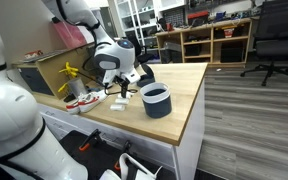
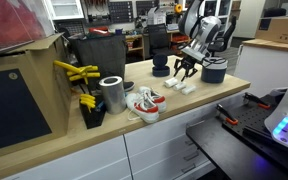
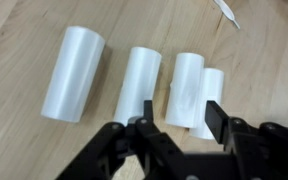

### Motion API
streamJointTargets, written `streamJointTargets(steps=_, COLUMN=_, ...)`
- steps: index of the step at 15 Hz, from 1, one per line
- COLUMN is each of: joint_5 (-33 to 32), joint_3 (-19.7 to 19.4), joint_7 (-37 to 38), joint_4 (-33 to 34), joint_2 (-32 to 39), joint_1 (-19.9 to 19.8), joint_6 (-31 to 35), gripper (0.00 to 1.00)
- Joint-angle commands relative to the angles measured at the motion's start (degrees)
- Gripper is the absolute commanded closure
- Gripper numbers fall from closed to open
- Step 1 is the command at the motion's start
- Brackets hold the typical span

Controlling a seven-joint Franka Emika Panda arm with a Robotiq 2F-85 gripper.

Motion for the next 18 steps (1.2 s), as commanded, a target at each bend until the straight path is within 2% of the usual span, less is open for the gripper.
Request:
streamJointTargets(steps=1, joint_5=4.92, joint_3=0.97, joint_7=-1.29, joint_4=-2.26, joint_2=-4.04, joint_1=0.36, joint_6=3.61, gripper=0.11)
streamJointTargets(steps=2, joint_5=4.32, joint_3=0.91, joint_7=-1.36, joint_4=-2.84, joint_2=-5.20, joint_1=0.45, joint_6=4.09, gripper=0.03)
streamJointTargets(steps=4, joint_5=-0.40, joint_3=0.19, joint_7=-0.41, joint_4=-4.43, joint_2=-8.18, joint_1=0.57, joint_6=3.88, gripper=0.00)
streamJointTargets(steps=5, joint_5=-3.77, joint_3=-1.38, joint_7=0.65, joint_4=-5.23, joint_2=-9.98, joint_1=1.54, joint_6=3.23, gripper=0.00)
streamJointTargets(steps=10, joint_5=-30.34, joint_3=-4.99, joint_7=5.22, joint_4=-8.71, joint_2=-14.81, joint_1=0.00, joint_6=-3.17, gripper=0.00)
streamJointTargets(steps=14, joint_5=-50.26, joint_3=-8.05, joint_7=7.16, joint_4=-7.37, joint_2=-18.27, joint_1=-2.46, joint_6=-12.68, gripper=0.00)
streamJointTargets(steps=16, joint_5=-54.55, joint_3=-8.89, joint_7=5.17, joint_4=-5.95, joint_2=-20.48, joint_1=-3.49, joint_6=-17.55, gripper=0.00)
streamJointTargets(steps=18, joint_5=-56.18, joint_3=-9.44, joint_7=2.90, joint_4=-4.76, joint_2=-23.18, joint_1=-4.14, joint_6=-21.96, gripper=0.00)
